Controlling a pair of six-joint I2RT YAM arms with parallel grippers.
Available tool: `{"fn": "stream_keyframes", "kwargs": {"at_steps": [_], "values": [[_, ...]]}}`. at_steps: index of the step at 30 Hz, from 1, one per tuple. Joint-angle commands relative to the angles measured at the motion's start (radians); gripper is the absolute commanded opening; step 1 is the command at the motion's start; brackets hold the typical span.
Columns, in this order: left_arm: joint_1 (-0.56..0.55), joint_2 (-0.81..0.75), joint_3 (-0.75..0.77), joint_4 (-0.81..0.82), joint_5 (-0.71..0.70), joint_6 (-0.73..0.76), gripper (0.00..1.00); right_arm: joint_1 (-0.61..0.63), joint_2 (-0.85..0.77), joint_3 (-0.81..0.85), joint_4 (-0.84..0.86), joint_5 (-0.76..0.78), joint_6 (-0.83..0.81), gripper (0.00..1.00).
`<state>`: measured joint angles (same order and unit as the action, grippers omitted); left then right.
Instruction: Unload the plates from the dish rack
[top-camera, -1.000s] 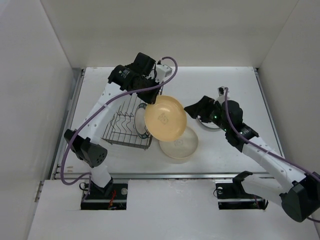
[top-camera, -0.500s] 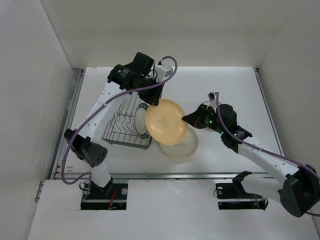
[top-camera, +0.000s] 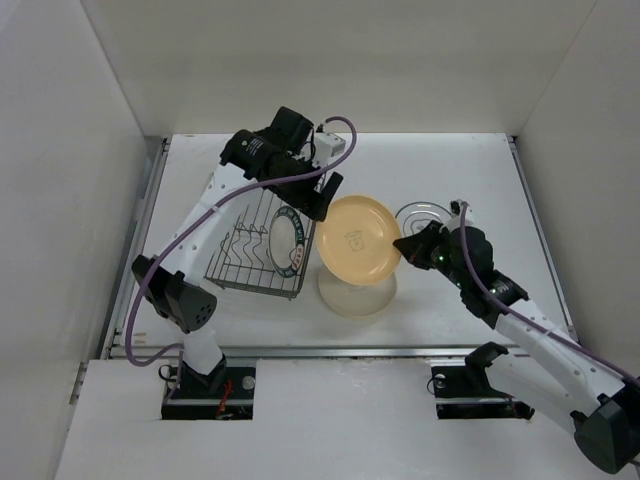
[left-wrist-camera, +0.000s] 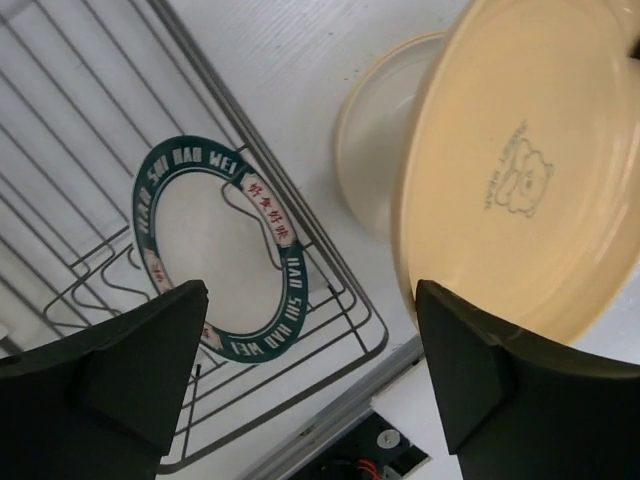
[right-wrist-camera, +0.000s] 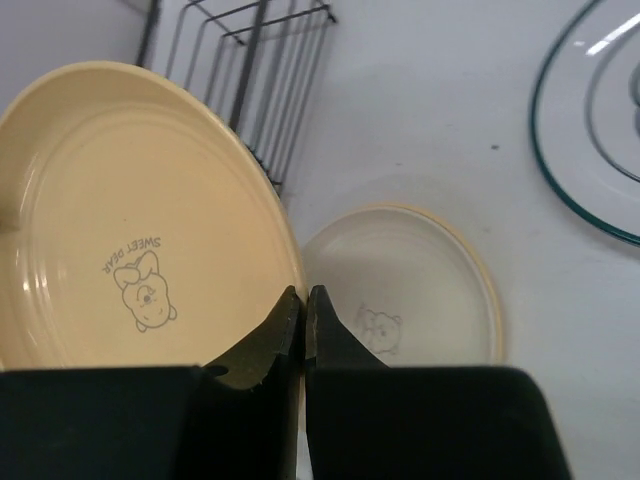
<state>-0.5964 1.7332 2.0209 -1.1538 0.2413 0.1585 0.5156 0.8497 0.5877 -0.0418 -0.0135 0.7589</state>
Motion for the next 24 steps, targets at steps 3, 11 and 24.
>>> {"fn": "stream_keyframes", "kwargs": {"at_steps": [3,11,24], "values": [[0.007,0.005,0.010,-0.053,-0.284,-0.002,0.88,-0.003,-0.035,0.011,-0.225,0.197,-0.021,0.00],[0.018,0.080,-0.062,-0.081,-0.605,-0.042,0.98,-0.003,0.080,-0.028,-0.251,0.198,-0.040,0.00],[0.098,0.134,-0.177,-0.040,-0.626,-0.051,1.00,0.075,0.316,0.006,-0.158,0.166,-0.093,0.26]]}}
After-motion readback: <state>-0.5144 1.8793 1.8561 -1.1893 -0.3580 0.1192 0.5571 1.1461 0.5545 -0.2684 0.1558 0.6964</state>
